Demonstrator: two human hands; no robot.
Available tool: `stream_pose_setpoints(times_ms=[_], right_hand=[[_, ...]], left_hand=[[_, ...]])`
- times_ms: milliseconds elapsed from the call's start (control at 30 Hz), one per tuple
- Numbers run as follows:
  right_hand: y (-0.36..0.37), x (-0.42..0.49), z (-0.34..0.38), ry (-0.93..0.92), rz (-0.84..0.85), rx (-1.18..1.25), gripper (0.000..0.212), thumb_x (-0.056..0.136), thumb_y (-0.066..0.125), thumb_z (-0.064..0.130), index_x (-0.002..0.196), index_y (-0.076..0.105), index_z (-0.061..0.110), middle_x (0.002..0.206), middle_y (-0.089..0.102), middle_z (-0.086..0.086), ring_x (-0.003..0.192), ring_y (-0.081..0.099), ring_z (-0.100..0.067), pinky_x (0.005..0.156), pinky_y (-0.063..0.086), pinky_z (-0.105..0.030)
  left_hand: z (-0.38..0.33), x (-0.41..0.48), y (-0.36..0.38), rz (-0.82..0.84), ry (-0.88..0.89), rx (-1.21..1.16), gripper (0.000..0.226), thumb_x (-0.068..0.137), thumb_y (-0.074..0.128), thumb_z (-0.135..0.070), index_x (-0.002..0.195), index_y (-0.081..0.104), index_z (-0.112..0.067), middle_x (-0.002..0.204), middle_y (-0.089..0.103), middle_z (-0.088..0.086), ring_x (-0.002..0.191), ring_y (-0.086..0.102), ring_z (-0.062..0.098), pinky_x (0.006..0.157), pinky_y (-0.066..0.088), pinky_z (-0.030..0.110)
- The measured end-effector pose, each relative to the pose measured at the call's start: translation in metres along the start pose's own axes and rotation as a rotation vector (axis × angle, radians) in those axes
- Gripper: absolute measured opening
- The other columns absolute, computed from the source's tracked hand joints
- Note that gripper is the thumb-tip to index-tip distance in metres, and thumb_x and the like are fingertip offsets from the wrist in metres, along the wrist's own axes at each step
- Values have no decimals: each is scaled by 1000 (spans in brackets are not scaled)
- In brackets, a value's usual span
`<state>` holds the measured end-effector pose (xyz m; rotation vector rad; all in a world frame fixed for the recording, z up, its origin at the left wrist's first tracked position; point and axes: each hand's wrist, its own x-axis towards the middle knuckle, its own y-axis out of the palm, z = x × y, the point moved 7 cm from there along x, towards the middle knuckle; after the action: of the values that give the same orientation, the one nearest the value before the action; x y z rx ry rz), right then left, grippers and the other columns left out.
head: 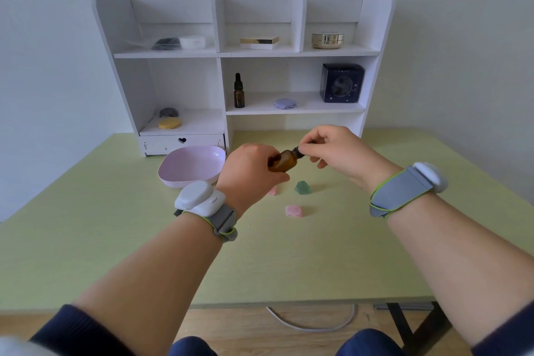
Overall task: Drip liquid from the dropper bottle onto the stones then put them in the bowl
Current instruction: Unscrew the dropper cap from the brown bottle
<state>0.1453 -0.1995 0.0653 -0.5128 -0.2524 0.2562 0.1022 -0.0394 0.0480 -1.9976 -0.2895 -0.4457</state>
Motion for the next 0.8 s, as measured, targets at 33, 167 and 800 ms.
stream_pose_setpoints(times_ms=[33,167,800], right_hand=[[1,0,0,-13,20,28,9,88,69,14,96,69,16,88,67,-2,78,62,-15,70,55,-27],[0,0,-5,19,1,94,16,88,70,26,103,67,20,92,67,0,82,66,-14,75,56,-30],[-9,0,-6,-23,-155,281,21,90,68,30,104,77,17,101,75,-4,82,64,-10,73,51,-24]], left_hand=[[1,0,0,-1,-5,-2,18,68,72,-37,73,65,-21,60,62,-3,56,51,14,48,37,25],[0,0,0,-13,-13,-9,20,69,73,-40,77,67,-23,65,62,-4,59,53,13,48,36,25],[-4,1,-2,-2,-70,-109,21,72,72,-47,84,66,-31,69,67,-7,55,54,2,48,31,20]])
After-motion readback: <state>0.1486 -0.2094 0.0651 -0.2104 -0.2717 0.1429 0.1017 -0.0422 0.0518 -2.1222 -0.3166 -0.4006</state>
